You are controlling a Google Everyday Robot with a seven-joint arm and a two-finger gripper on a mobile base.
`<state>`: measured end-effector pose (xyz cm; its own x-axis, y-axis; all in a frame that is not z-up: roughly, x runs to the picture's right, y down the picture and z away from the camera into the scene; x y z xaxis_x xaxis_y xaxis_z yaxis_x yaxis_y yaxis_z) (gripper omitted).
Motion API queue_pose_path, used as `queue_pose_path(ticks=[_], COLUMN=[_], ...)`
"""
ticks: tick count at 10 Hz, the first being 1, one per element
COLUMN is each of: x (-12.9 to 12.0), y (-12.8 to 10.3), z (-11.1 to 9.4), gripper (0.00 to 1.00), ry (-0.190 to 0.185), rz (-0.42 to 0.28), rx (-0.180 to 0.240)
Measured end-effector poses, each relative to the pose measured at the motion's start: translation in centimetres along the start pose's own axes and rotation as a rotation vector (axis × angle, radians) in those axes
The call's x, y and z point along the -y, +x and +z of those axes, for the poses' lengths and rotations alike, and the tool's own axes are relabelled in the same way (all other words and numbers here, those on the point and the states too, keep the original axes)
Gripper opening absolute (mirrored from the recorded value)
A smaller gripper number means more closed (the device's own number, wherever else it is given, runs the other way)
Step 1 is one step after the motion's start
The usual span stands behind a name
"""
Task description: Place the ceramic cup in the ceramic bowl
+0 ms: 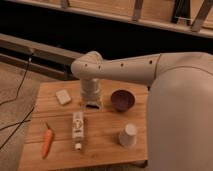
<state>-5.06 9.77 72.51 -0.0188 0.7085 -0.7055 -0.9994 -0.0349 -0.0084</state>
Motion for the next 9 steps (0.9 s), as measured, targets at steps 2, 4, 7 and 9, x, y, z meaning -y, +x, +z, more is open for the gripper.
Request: queue_pose_path(ticks=[2, 4, 7, 9], x=[2.6, 5.2, 7.7, 8.7], y=[0.5, 2.2, 5.9, 8.1], z=[-0.4, -0.3, 0.3, 0.5], gripper=[0.65, 0.65, 0.65, 0.65], ry=[-0.015, -0.027, -0.025, -0.015], rz=[0.047, 0.103, 0.159, 0.177], rx=[0.016, 0.029, 0.033, 0.03])
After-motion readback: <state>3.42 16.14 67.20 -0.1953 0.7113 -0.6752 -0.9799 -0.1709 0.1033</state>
